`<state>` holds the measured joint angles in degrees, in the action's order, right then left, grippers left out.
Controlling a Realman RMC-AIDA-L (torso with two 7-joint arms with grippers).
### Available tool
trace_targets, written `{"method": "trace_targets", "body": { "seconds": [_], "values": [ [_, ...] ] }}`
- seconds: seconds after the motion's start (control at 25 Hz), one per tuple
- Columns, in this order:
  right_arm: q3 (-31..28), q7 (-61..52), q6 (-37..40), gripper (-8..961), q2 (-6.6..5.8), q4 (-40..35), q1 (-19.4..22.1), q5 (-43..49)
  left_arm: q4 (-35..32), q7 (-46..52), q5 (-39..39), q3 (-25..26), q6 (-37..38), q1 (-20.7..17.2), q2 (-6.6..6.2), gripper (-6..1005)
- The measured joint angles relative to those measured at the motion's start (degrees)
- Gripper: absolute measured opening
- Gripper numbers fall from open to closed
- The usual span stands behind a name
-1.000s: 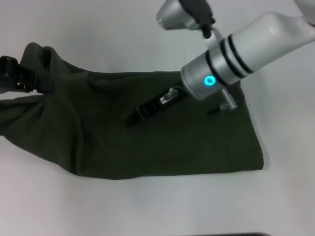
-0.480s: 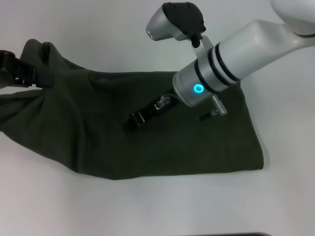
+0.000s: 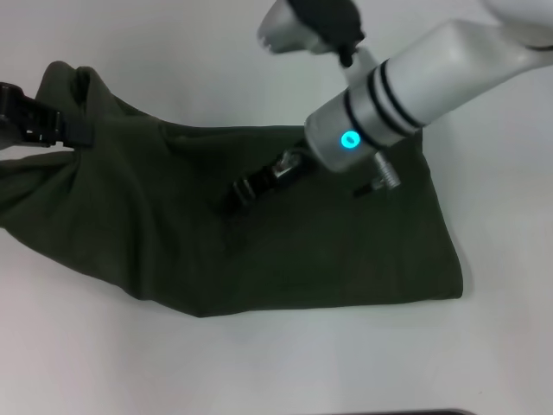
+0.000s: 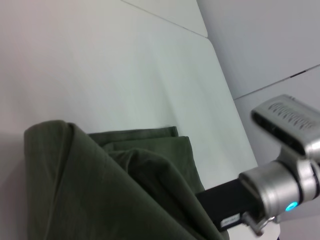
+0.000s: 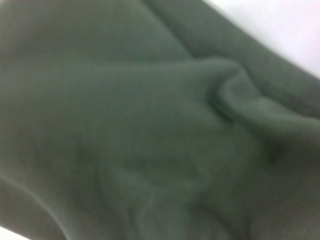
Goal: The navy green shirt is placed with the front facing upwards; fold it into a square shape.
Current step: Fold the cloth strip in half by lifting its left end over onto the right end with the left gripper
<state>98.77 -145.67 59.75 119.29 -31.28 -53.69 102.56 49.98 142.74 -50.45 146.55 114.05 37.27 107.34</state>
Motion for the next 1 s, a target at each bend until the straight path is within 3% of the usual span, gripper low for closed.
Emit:
{"method": "trace_targets", "body": {
  "seconds": [0.24,0.4,0.64,1.0],
  "values": [
    [-8.5,0.8,5.3,30,-1.06,-5.0,3.4,5.2,-0.2,0.0,0.0,0.0,-0.3,0.1,-0.34,39],
    [-15.9,0.7,9.5,30,-2.09,-9.6,6.7,10.8,-0.5,0.0,0.2,0.7,-0.6,-0.2,-1.46,40],
    [-25.7,0.7,13.8,31,-4.65,-11.7,10.9,15.2,-1.7,-0.1,0.5,2.2,-1.0,-1.3,-3.61,42],
    [-28.2,1.4,14.7,31,-5.21,-11.5,12.1,15.6,-2.2,-0.2,0.9,3.8,-1.0,-2.8,-6.6,45]
  ]
}}
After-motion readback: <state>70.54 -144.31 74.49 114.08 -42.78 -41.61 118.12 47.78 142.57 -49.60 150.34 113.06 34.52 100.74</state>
